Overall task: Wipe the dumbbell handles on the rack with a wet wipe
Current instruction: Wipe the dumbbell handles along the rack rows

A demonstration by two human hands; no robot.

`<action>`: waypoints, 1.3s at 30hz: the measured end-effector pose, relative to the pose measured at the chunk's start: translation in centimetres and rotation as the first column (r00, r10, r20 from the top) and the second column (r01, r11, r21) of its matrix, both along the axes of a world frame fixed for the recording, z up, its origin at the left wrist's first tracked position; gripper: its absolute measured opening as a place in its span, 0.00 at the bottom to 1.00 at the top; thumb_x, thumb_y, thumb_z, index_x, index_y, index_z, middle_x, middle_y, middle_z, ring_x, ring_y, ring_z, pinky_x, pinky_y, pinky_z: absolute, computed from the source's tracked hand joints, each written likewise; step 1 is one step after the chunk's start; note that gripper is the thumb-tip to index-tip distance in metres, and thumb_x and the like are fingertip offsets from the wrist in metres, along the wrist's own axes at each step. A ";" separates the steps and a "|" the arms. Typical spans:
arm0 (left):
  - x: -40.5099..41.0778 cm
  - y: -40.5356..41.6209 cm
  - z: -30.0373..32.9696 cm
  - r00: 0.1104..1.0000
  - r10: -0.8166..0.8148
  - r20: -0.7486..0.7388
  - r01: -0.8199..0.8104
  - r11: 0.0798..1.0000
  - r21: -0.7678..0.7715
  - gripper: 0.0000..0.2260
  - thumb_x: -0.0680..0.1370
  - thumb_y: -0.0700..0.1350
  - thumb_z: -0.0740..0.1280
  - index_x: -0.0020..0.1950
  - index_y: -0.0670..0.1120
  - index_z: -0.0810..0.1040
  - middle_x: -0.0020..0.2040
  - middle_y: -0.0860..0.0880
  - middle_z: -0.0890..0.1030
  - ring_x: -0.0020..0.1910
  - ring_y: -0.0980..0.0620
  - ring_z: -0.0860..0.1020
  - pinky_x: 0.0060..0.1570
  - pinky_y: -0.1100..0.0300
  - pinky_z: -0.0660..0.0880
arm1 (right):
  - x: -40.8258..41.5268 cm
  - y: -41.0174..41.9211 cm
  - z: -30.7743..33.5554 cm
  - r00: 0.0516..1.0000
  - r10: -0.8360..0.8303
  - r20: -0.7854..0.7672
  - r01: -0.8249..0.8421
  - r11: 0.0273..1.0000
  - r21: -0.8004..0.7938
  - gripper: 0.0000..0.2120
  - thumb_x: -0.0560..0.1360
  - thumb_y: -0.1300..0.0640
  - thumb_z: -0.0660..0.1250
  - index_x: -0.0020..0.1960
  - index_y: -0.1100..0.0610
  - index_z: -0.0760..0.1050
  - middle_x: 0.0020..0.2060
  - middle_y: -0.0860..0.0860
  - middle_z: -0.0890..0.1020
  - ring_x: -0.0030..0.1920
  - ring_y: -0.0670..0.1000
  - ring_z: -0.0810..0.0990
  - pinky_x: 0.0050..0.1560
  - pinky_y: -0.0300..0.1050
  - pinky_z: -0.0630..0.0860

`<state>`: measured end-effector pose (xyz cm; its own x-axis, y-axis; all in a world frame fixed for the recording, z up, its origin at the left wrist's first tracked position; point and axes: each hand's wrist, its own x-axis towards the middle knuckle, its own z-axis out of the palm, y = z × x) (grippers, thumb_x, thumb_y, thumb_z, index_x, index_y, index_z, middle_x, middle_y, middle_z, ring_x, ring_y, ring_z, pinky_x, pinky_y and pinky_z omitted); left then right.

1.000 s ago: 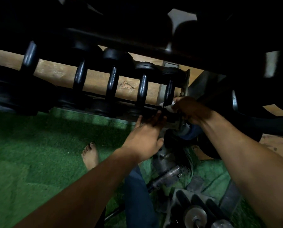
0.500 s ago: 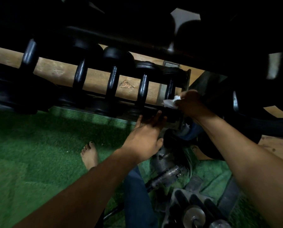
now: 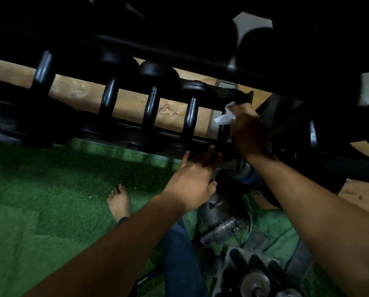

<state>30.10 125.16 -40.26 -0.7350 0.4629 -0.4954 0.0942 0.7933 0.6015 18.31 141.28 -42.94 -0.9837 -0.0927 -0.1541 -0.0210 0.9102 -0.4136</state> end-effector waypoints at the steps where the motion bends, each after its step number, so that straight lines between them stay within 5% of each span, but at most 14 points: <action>1: 0.0 -0.1 0.0 1.000 -0.003 0.002 0.003 1.000 -0.002 0.34 0.83 0.53 0.60 0.84 0.52 0.45 0.84 0.50 0.42 0.82 0.52 0.49 0.79 0.45 0.38 | -0.1 0.1 0.0 0.997 0.080 0.001 -0.080 0.996 0.033 0.15 0.81 0.52 0.58 0.61 0.51 0.79 0.57 0.47 0.80 0.58 0.54 0.78 0.58 0.52 0.76; 4: -0.1 -0.1 0.2 1.000 -0.003 0.004 0.003 1.000 0.002 0.35 0.83 0.54 0.60 0.84 0.53 0.44 0.84 0.50 0.43 0.82 0.50 0.52 0.79 0.45 0.37 | -0.3 0.8 0.0 0.887 0.453 0.092 -0.460 0.851 0.252 0.19 0.79 0.49 0.53 0.59 0.50 0.80 0.58 0.48 0.79 0.58 0.54 0.76 0.55 0.52 0.74; 7: -0.1 -0.2 0.2 1.000 0.005 0.002 -0.005 1.000 0.013 0.35 0.83 0.54 0.60 0.84 0.54 0.43 0.84 0.51 0.44 0.81 0.48 0.57 0.79 0.46 0.37 | -1.1 0.8 0.3 0.731 0.604 0.316 -0.676 0.704 0.218 0.11 0.78 0.52 0.64 0.58 0.49 0.80 0.58 0.50 0.78 0.60 0.55 0.75 0.59 0.55 0.72; 10: -0.1 -0.2 0.4 1.000 0.005 -0.005 -0.005 1.000 0.017 0.35 0.83 0.53 0.61 0.84 0.53 0.43 0.84 0.51 0.43 0.81 0.47 0.58 0.78 0.46 0.37 | -1.4 0.2 0.5 0.611 0.639 0.467 -0.768 0.621 0.156 0.11 0.80 0.53 0.64 0.60 0.51 0.78 0.58 0.50 0.78 0.62 0.53 0.75 0.62 0.55 0.74; 14: -0.2 -0.2 0.4 1.000 -0.003 0.000 0.003 1.000 0.010 0.35 0.83 0.53 0.61 0.84 0.53 0.43 0.84 0.50 0.44 0.81 0.46 0.57 0.78 0.46 0.37 | -1.6 1.1 0.9 0.612 0.671 0.419 -0.761 0.644 0.078 0.12 0.78 0.58 0.67 0.59 0.49 0.80 0.60 0.50 0.79 0.63 0.54 0.75 0.61 0.55 0.74; 16: -0.1 -0.3 0.3 1.000 0.003 -0.008 -0.003 1.000 0.021 0.35 0.83 0.52 0.61 0.84 0.53 0.43 0.84 0.50 0.44 0.81 0.47 0.56 0.78 0.45 0.37 | -1.4 1.6 1.3 0.660 0.622 0.421 -0.691 0.723 0.016 0.13 0.76 0.63 0.67 0.56 0.50 0.82 0.60 0.51 0.80 0.63 0.54 0.76 0.61 0.54 0.74; 19: 0.0 -0.3 0.1 1.000 0.007 -0.026 -0.006 0.999 0.033 0.35 0.83 0.52 0.61 0.84 0.52 0.45 0.84 0.49 0.46 0.82 0.47 0.53 0.78 0.46 0.38 | -0.7 2.1 2.4 0.759 0.477 0.443 -0.505 0.861 -0.062 0.12 0.80 0.55 0.61 0.51 0.55 0.84 0.54 0.52 0.81 0.55 0.52 0.80 0.55 0.49 0.76; 21: 0.1 -0.2 0.0 1.000 0.003 -0.028 -0.002 1.000 0.024 0.35 0.83 0.52 0.61 0.84 0.52 0.45 0.84 0.49 0.45 0.82 0.48 0.53 0.78 0.46 0.37 | 0.0 2.5 2.8 0.806 0.411 0.425 -0.424 0.903 -0.069 0.12 0.81 0.62 0.61 0.51 0.58 0.84 0.56 0.52 0.82 0.58 0.50 0.80 0.59 0.45 0.76; 24: 0.0 -0.2 0.0 1.000 0.006 -0.013 -0.005 1.000 0.023 0.35 0.83 0.53 0.61 0.84 0.52 0.44 0.84 0.49 0.44 0.82 0.49 0.53 0.79 0.46 0.37 | 0.4 3.3 1.6 0.832 0.217 0.510 -0.203 0.976 -0.085 0.15 0.78 0.71 0.58 0.47 0.59 0.82 0.51 0.47 0.79 0.57 0.43 0.75 0.50 0.23 0.68; 28: -0.1 -0.3 -0.1 1.000 -0.009 -0.004 0.009 1.000 0.015 0.35 0.83 0.53 0.60 0.84 0.53 0.43 0.84 0.50 0.42 0.82 0.48 0.54 0.79 0.46 0.37 | -0.3 3.4 -1.1 0.731 -0.058 0.680 0.224 0.962 -0.159 0.14 0.78 0.72 0.62 0.39 0.57 0.76 0.36 0.50 0.77 0.39 0.48 0.78 0.38 0.35 0.72; 31: 0.0 -0.2 -0.4 1.000 -0.013 -0.006 0.013 1.000 0.004 0.35 0.83 0.53 0.60 0.84 0.54 0.43 0.84 0.50 0.41 0.82 0.47 0.54 0.78 0.46 0.36 | -0.8 3.5 -2.2 0.655 -0.174 0.735 0.423 0.890 -0.167 0.06 0.76 0.71 0.65 0.44 0.63 0.77 0.36 0.56 0.79 0.36 0.50 0.80 0.31 0.34 0.75; 34: 0.2 -0.2 -0.6 1.000 -0.009 -0.017 0.009 1.000 -0.007 0.35 0.83 0.53 0.61 0.84 0.53 0.44 0.84 0.50 0.41 0.81 0.47 0.57 0.79 0.46 0.37 | -1.1 3.4 -2.4 0.622 -0.200 0.757 0.481 0.860 -0.168 0.11 0.74 0.72 0.68 0.55 0.65 0.78 0.47 0.61 0.81 0.49 0.59 0.81 0.45 0.45 0.79; 37: 0.4 -0.1 -0.5 1.000 0.001 -0.016 -0.001 1.000 -0.003 0.35 0.83 0.53 0.60 0.84 0.53 0.44 0.84 0.50 0.41 0.81 0.47 0.57 0.78 0.47 0.35 | -1.2 2.9 -2.0 0.544 -0.197 0.815 0.620 0.750 -0.232 0.10 0.73 0.75 0.64 0.53 0.68 0.78 0.45 0.63 0.81 0.48 0.62 0.80 0.48 0.49 0.81; 39: 0.3 -0.1 -0.4 1.000 0.002 -0.013 -0.003 1.000 -0.005 0.35 0.83 0.53 0.60 0.84 0.54 0.43 0.84 0.50 0.41 0.81 0.47 0.57 0.78 0.47 0.35 | -1.4 2.7 -2.2 0.513 -0.196 0.835 0.670 0.699 -0.248 0.12 0.73 0.75 0.63 0.55 0.70 0.78 0.53 0.70 0.80 0.52 0.67 0.81 0.61 0.60 0.77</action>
<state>30.39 125.10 -40.65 -0.7424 0.4587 -0.4883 0.0998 0.7965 0.5964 16.95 143.95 -45.13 -0.4847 0.0224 -0.8744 0.8210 0.3566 -0.4459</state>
